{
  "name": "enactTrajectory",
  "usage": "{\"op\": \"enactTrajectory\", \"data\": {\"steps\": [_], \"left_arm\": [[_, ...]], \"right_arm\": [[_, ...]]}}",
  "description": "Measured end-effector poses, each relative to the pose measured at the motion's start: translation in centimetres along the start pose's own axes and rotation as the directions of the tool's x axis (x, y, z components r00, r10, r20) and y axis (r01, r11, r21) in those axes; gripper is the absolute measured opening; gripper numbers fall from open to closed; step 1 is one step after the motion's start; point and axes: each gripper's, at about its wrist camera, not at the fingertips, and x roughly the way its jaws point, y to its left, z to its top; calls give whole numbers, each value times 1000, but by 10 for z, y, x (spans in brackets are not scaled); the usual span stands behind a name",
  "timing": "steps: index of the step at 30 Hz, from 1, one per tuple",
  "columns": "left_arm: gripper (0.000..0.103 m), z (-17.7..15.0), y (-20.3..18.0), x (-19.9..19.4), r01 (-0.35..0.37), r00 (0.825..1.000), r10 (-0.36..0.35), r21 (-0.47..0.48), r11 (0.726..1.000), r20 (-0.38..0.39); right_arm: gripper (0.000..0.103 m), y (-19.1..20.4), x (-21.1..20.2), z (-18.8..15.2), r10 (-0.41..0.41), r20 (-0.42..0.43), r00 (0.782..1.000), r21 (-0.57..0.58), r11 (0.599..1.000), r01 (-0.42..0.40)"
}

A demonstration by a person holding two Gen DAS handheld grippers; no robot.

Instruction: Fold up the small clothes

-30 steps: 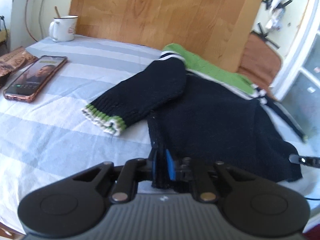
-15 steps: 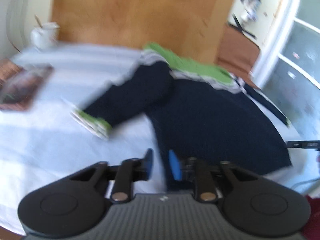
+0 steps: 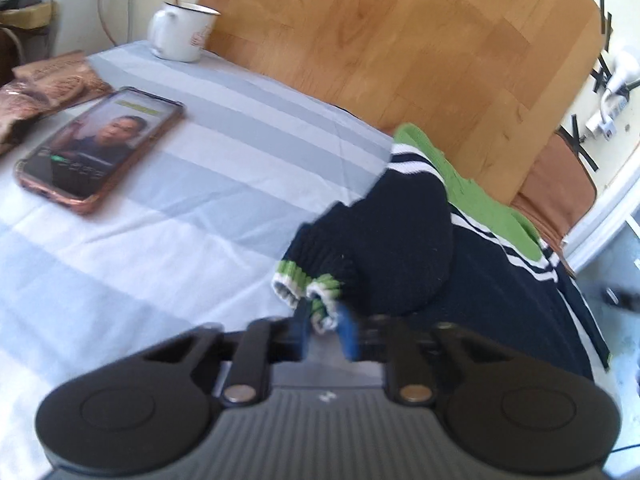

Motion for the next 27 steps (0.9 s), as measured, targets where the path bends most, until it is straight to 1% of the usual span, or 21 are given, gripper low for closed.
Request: {"op": "enactTrajectory", "data": {"steps": [2,4,5,7,9,10,11,13,15,16,17,18,19,20,21,23,25,27], "left_arm": [[12,-1,-4,-2,-18,999,17,37,999,36],[12,2,2,-13,-42,995,39,38,998,94],[11,7,8,-20,-57,991,54,20,998,124],[11,14,26,-35,-103,977,108,-38,994,182],[11,21,46,-46,-136,966,155,-104,985,207],[11,23,52,-48,-137,965,161,-125,983,208],[11,24,55,-48,-129,966,155,-132,983,205],[12,23,52,-44,-101,973,124,-123,987,196],[12,20,45,-40,-72,977,88,-88,994,192],[12,18,40,-38,-52,979,65,-69,996,193],[12,16,34,-35,-29,980,39,-53,998,196],[12,14,31,-34,-2,980,10,-40,999,199],[12,12,27,-30,28,980,-21,-29,999,200],[12,11,24,-26,56,979,-51,-21,998,199],[12,11,21,-22,79,978,-74,-17,997,194],[13,13,14,-12,100,980,-96,-13,995,175],[13,16,4,-4,101,983,-99,-3,995,155],[15,18,-6,-3,106,982,-107,18,994,155]], "right_arm": [[45,6,29,18,5,-12,1000,12,1000,-5],[45,12,58,36,16,-23,1000,25,1000,-16],[45,17,73,46,24,-26,999,32,999,-24],[46,23,103,60,38,-31,999,39,999,-37],[46,25,132,68,62,-50,997,68,996,-58],[46,28,147,70,69,-62,996,79,995,-64],[46,32,158,70,58,-69,996,74,996,-53],[46,40,182,69,-1,-81,997,38,999,4],[54,46,191,67,-18,-39,999,3,1000,18],[57,51,194,68,-28,-33,999,-29,999,27],[58,57,197,67,-34,-37,999,-73,997,31],[53,65,200,67,-47,-41,998,-141,989,40],[37,71,204,68,-42,-44,998,-181,983,34],[13,74,206,71,-8,-57,998,-179,984,-3],[10,75,208,75,33,-80,996,-150,988,-45],[10,80,214,80,33,-70,997,-153,987,-43],[13,77,217,81,55,-64,996,-148,987,-64],[14,66,213,85,105,-96,990,-128,985,-117]]}}
